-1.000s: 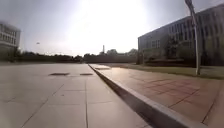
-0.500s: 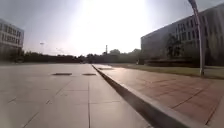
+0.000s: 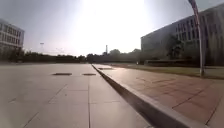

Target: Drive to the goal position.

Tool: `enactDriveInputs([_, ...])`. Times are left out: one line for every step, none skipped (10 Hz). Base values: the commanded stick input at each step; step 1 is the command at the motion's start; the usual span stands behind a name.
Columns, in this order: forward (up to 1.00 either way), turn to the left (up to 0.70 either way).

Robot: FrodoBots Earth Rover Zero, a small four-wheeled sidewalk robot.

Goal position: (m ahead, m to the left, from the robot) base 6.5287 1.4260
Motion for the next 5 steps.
enactDriveInputs([0.0, 0.0])
enactDriveInputs([0.0, 0.0])
enactDriveInputs([0.0, 0.31])
enactDriveInputs([0.0, 0.7])
enactDriveInputs([0.0, 0.7])
